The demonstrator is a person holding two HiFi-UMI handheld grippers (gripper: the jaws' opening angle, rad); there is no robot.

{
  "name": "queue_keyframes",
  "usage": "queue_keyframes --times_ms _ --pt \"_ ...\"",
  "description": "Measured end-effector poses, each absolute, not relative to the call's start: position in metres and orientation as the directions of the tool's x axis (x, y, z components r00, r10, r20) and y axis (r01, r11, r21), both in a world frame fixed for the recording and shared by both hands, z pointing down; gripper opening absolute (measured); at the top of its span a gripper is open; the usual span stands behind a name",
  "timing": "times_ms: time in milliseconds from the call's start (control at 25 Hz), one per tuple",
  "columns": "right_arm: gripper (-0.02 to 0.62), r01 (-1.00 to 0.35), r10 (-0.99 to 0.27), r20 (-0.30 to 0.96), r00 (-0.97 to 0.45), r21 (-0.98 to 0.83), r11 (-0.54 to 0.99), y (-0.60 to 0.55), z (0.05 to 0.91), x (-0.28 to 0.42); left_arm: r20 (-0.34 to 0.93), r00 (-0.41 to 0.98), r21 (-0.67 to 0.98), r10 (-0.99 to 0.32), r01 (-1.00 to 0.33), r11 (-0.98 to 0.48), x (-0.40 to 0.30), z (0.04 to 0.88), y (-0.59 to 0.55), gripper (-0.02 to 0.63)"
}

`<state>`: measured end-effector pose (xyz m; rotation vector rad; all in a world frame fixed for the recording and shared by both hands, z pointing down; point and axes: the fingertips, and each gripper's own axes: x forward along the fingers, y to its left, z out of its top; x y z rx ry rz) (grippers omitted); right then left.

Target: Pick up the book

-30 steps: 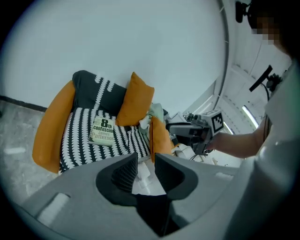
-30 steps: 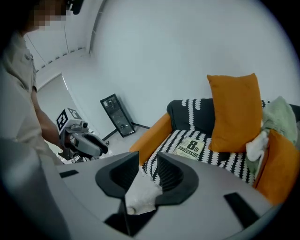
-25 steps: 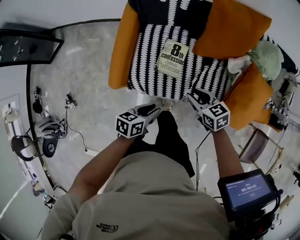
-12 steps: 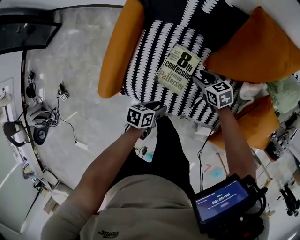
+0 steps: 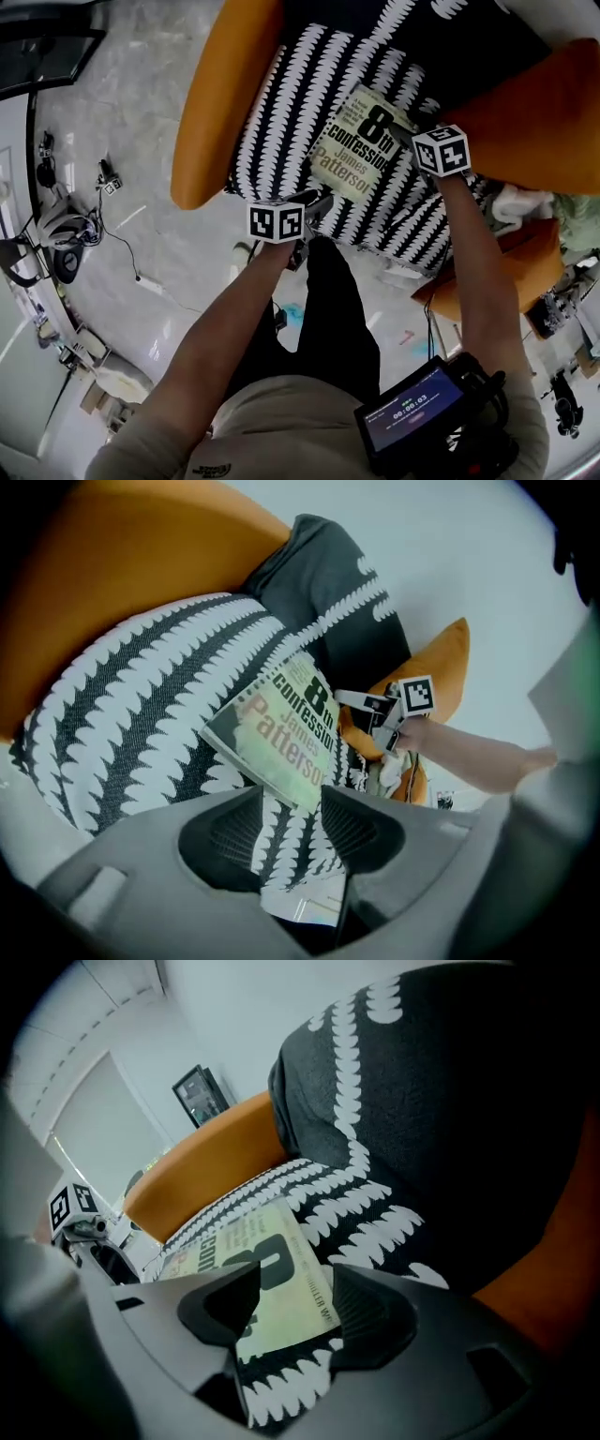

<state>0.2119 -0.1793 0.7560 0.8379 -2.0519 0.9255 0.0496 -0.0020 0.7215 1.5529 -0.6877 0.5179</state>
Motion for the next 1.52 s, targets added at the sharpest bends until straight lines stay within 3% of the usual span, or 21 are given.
queue_keyframes --times_ms 320,480,1080,1520 --pt "0.252 -0.742 -0.176 0.802 -0.57 -0.411 0.53 -0.185 0.772 0.202 0.61 0.767 0.791 -0.198 -0.604 0.099 0.06 0.742 -0.012 0.192" --pt "0.222 -0.729 -0.155 0.786 -0.598 -0.453 0.513 -0.167 0.776 0.202 0.633 0.75 0.774 -0.195 -0.619 0.132 0.061 0.763 -0.011 0.192" --pt "0.176 -0.799 -0.336 0.744 -0.577 -0.43 0.421 -0.119 0.672 0.193 0.677 0.699 0.729 -0.232 -0.68 0.077 0.004 0.679 -0.016 0.106" --pt "0.163 -0.823 -0.472 0.681 -0.559 -0.391 0.412 -0.08 0.555 0.147 0.663 0.688 0.724 -0.295 -0.69 0.017 -0.05 0.578 0.01 0.097"
